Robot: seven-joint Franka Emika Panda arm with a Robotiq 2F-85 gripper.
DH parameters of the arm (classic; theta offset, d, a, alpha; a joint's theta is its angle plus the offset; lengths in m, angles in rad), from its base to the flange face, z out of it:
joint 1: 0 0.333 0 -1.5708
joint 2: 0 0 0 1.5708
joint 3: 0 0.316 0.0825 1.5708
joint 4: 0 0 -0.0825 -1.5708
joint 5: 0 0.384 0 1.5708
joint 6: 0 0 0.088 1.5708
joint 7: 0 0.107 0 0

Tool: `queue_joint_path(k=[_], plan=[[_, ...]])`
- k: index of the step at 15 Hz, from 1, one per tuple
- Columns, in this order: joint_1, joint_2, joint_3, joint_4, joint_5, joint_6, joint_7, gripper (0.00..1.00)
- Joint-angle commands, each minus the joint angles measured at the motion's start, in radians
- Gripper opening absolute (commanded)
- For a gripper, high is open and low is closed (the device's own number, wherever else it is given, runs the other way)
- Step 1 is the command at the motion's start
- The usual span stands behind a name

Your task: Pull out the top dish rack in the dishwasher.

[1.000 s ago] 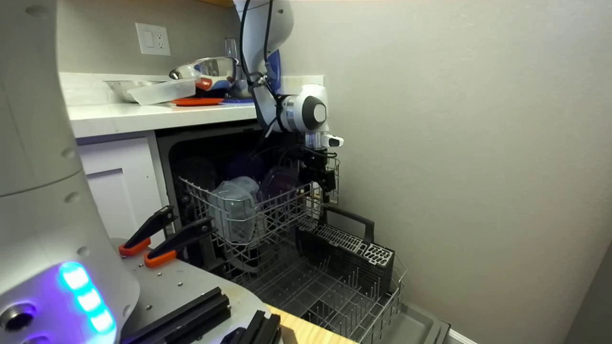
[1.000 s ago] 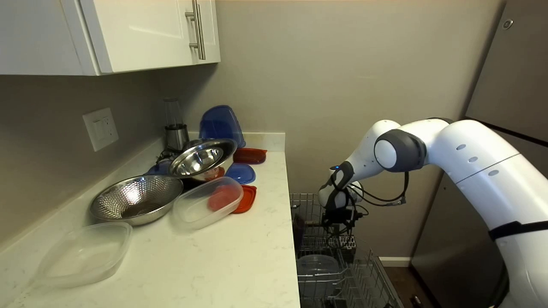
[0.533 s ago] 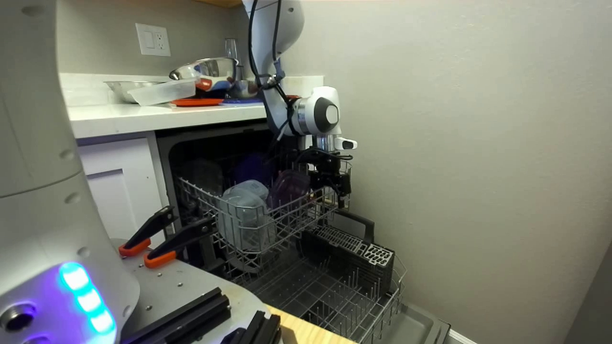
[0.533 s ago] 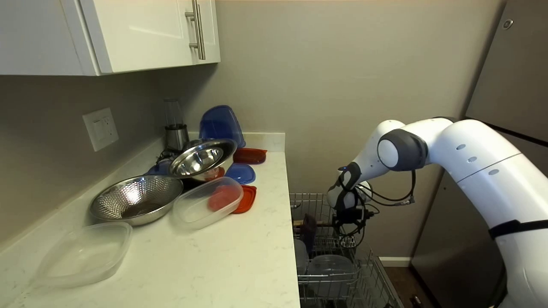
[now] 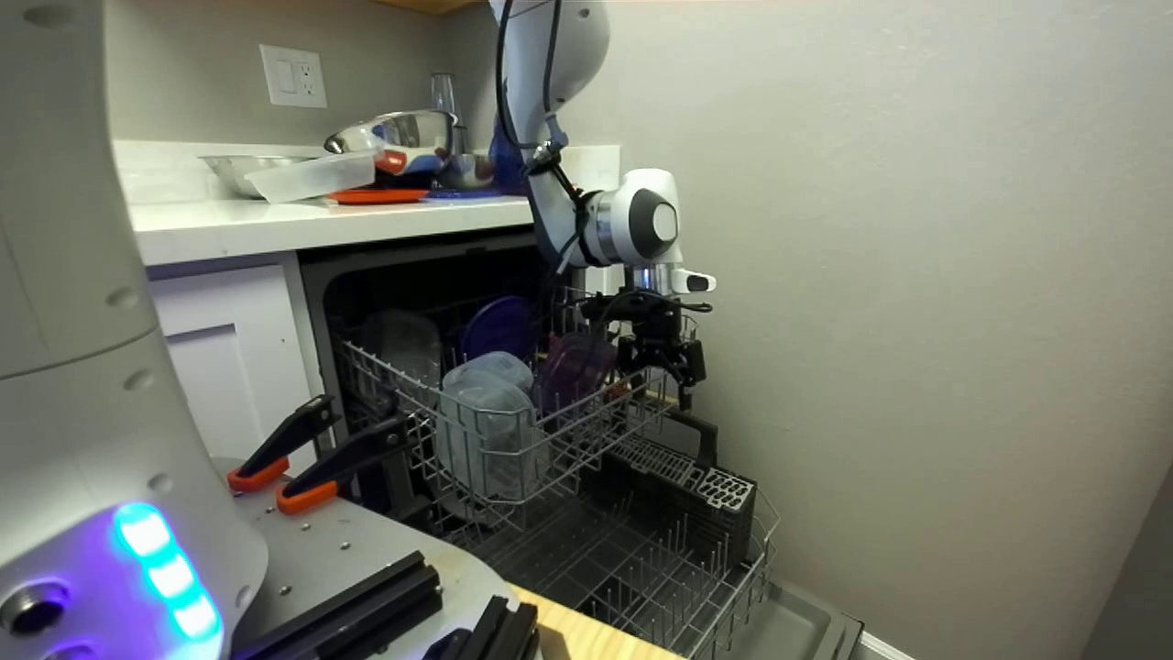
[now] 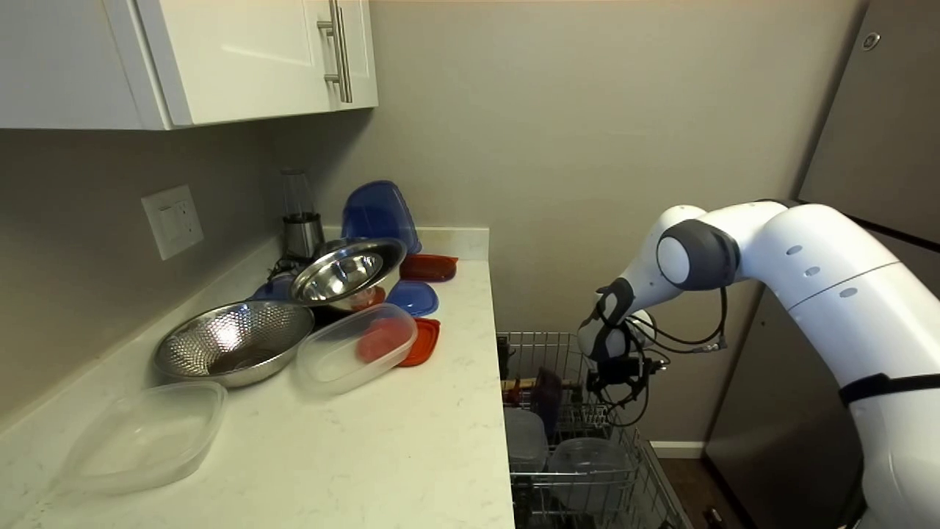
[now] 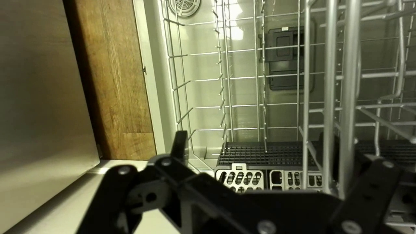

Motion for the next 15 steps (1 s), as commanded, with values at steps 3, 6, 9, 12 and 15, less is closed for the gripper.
queue_joint_path(k=[3,6,9,12,15], plan=[[-0.055,0.007,-0.009,-0.014,-0.030,0.029,-0.064,1.00],[-0.072,0.012,-0.011,-0.015,-0.034,0.031,-0.078,1.00],[-0.087,0.020,-0.015,-0.012,-0.036,0.032,-0.088,1.00],[-0.102,0.016,-0.014,-0.011,-0.031,0.033,-0.092,1.00],[-0.107,0.017,-0.022,-0.007,-0.034,0.029,-0.089,1.00]])
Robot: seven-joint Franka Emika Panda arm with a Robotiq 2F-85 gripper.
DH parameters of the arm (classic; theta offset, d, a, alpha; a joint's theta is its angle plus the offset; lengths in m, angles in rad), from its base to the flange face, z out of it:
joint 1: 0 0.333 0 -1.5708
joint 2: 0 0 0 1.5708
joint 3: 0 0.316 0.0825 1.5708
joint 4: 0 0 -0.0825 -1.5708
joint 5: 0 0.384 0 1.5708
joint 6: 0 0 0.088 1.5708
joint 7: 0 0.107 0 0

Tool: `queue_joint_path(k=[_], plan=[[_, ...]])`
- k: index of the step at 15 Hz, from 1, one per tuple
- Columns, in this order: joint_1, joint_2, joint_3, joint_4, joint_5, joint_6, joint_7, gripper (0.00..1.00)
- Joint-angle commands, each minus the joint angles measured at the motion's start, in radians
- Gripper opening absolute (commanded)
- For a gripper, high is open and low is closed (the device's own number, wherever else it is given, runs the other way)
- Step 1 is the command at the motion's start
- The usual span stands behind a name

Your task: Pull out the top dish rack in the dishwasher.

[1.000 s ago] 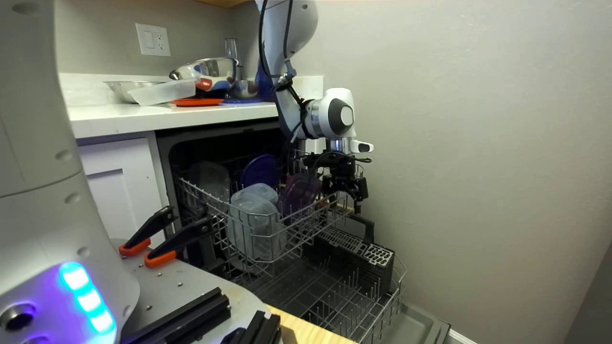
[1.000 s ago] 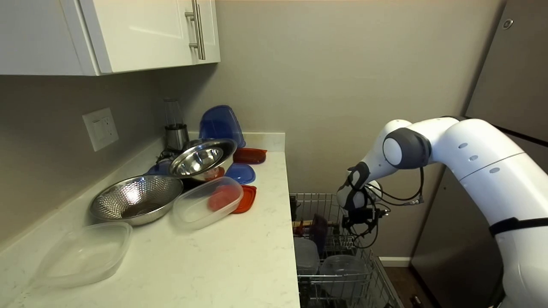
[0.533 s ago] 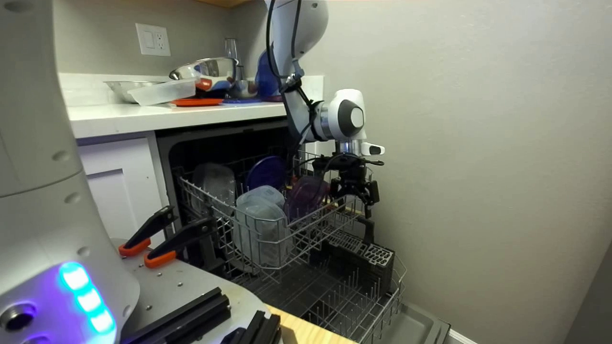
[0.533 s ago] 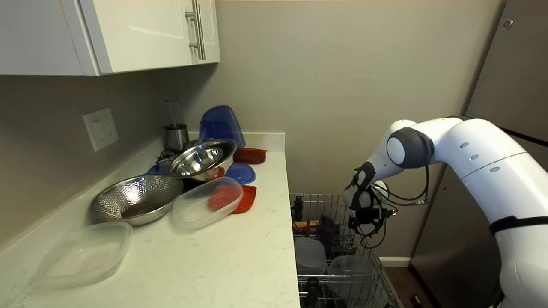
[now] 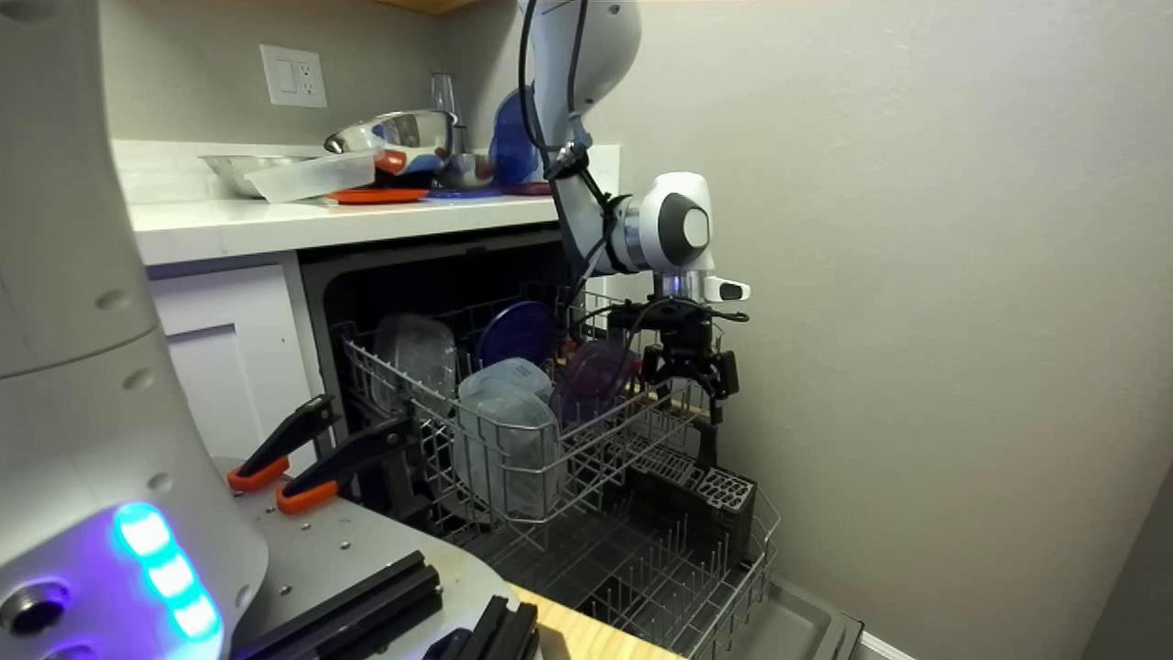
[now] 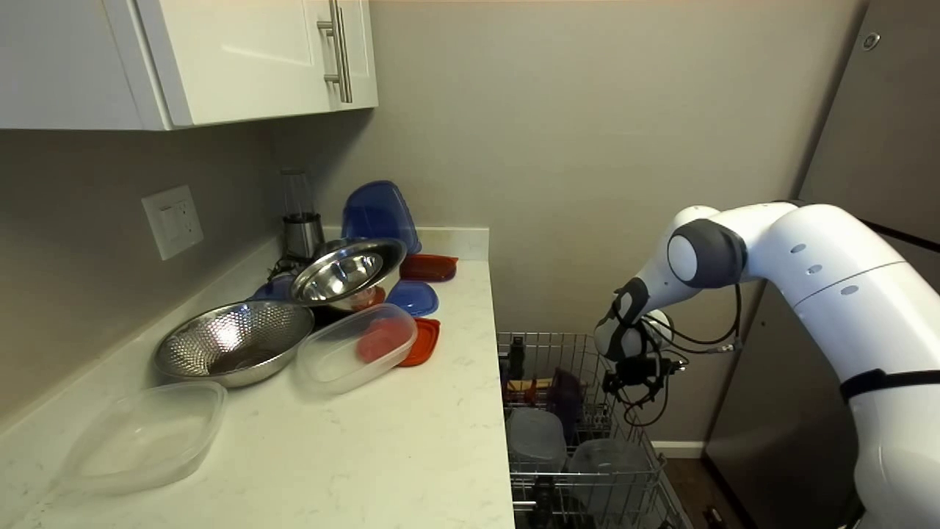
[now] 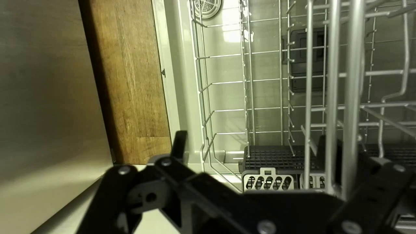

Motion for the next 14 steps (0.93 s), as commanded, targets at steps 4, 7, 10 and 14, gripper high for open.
queue_joint_path(k=[4,7,10,14], plan=[[-0.047,0.019,-0.032,0.003,-0.023,0.021,-0.037,1.00],[-0.054,0.024,-0.036,0.010,-0.023,0.019,-0.035,1.00],[-0.050,0.016,-0.026,0.009,-0.020,0.022,-0.035,1.00],[-0.049,-0.006,0.002,-0.004,-0.013,0.032,-0.059,1.00]])
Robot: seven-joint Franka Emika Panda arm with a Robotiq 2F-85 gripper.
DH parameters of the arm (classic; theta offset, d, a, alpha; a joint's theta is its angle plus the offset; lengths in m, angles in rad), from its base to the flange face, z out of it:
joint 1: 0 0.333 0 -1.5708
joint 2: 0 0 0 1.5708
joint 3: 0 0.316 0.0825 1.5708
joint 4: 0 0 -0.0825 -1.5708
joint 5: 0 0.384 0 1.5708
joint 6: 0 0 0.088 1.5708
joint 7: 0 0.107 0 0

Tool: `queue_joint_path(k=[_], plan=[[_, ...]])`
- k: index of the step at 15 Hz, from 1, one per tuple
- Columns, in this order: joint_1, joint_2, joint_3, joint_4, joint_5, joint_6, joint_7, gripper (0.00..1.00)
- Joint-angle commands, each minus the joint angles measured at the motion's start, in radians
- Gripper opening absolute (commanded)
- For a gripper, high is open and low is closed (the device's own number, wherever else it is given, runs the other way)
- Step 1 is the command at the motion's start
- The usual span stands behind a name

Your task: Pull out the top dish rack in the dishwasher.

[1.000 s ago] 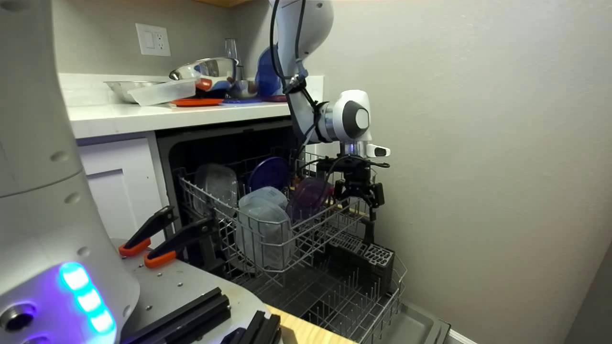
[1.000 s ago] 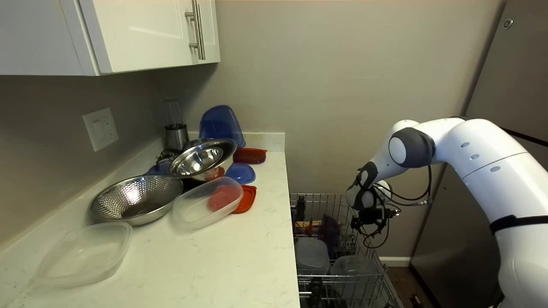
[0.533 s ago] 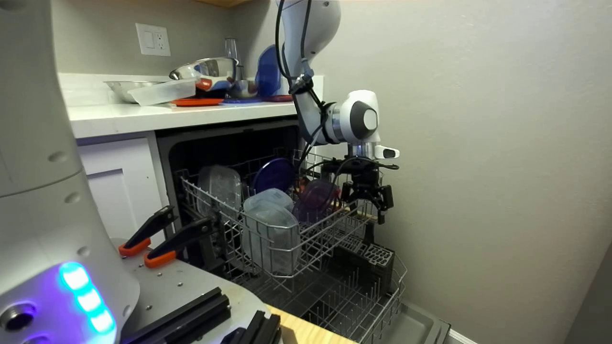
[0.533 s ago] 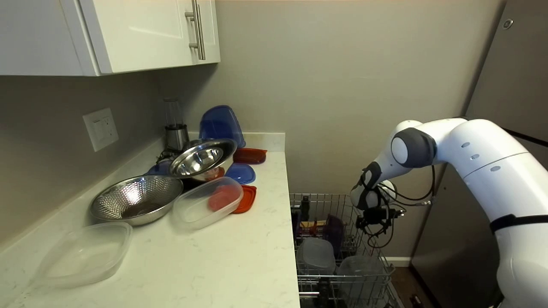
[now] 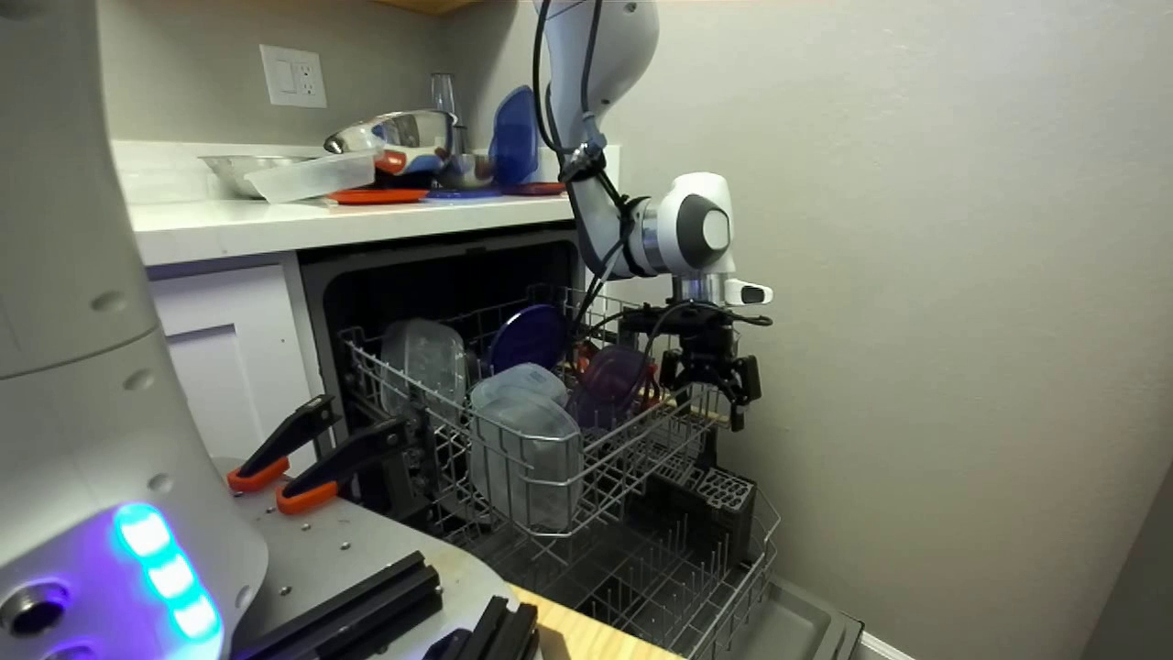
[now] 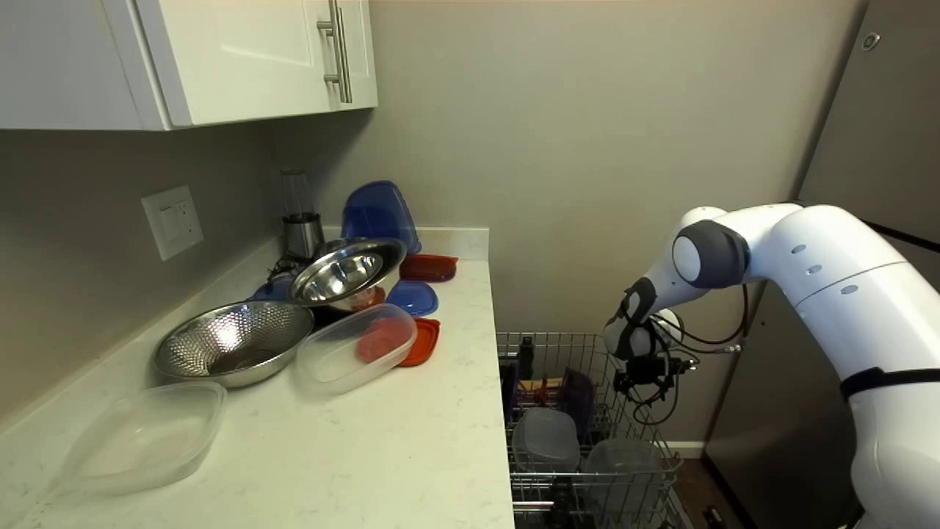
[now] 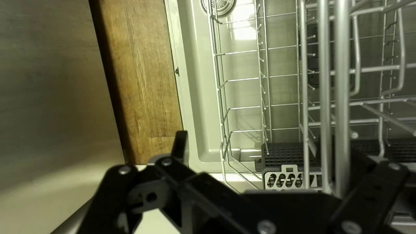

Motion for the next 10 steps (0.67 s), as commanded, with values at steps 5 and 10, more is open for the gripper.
queue_joint_path(k=[5,10], plan=[[-0.082,-0.055,0.149,-0.030,0.026,0.042,-0.187,1.00],[-0.110,-0.081,0.193,-0.046,0.029,0.039,-0.241,1.00]])
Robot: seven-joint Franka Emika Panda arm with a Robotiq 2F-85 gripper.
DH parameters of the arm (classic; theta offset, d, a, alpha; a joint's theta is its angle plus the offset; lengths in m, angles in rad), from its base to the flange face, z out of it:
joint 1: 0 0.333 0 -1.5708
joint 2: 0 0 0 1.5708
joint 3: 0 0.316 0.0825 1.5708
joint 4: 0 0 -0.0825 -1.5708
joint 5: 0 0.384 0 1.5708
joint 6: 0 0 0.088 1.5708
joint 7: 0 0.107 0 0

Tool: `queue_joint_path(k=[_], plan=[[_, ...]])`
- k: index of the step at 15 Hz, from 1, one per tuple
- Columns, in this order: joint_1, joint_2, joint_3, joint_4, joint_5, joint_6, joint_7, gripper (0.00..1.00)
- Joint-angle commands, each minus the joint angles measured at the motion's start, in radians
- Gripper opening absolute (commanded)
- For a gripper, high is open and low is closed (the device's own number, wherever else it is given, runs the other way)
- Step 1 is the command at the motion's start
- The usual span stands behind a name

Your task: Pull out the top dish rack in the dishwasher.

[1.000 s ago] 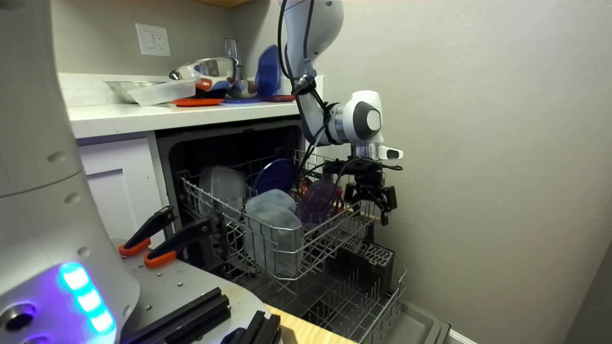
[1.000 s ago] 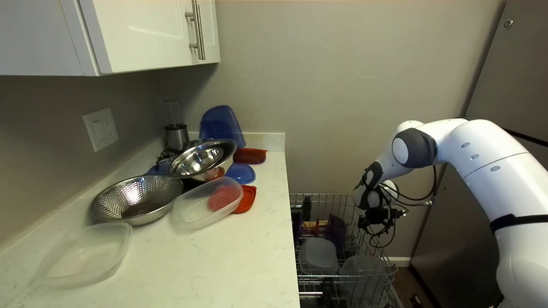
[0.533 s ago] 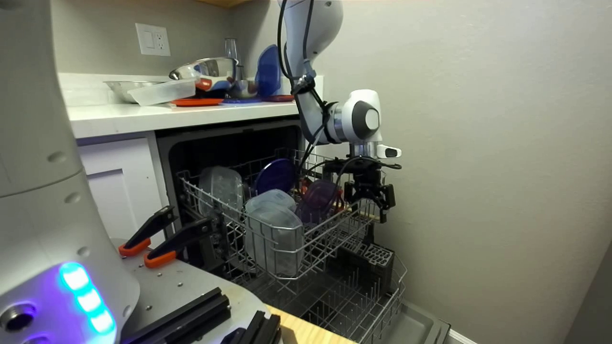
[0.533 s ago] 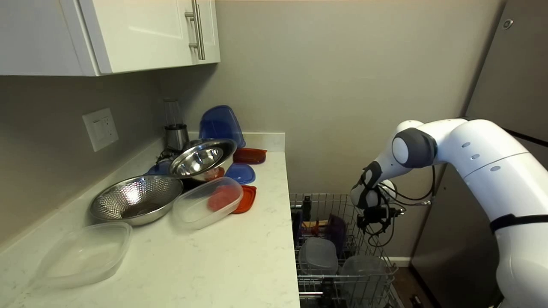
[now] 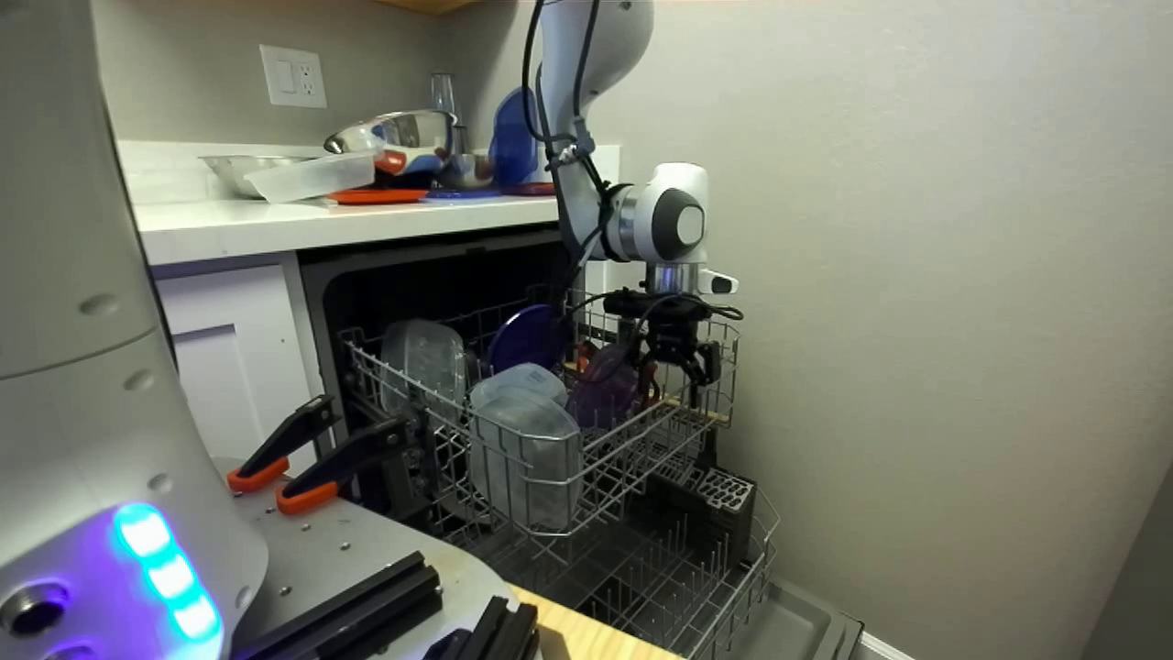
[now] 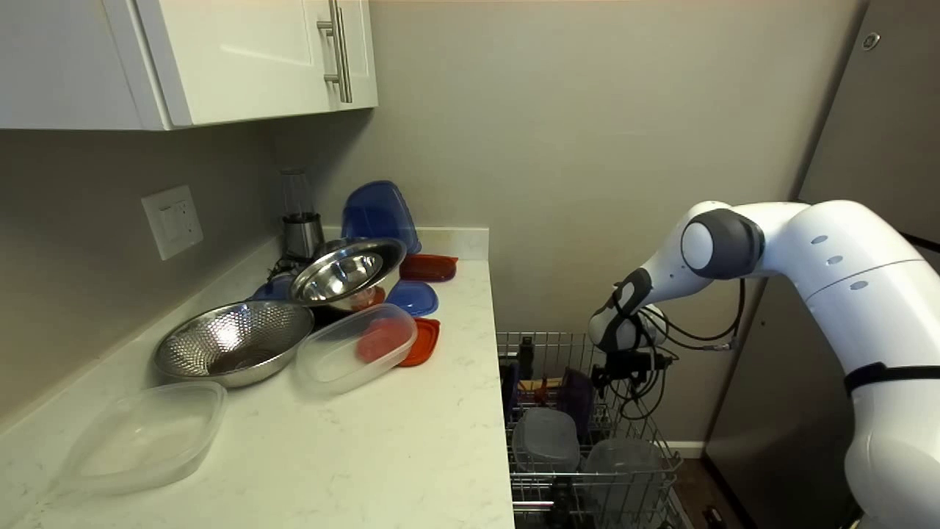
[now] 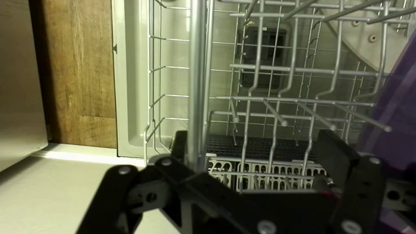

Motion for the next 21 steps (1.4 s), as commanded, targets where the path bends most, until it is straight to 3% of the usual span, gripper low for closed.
queue_joint_path(k=[1,6,10,21], plan=[[-0.030,-0.060,0.020,-0.061,0.015,0.021,-0.068,1.00],[-0.009,-0.116,-0.010,-0.105,-0.001,0.029,-0.052,1.00],[-0.011,-0.207,0.015,-0.195,0.018,0.045,-0.055,1.00],[0.108,-0.380,0.005,-0.329,0.005,0.065,0.047,1.00]])
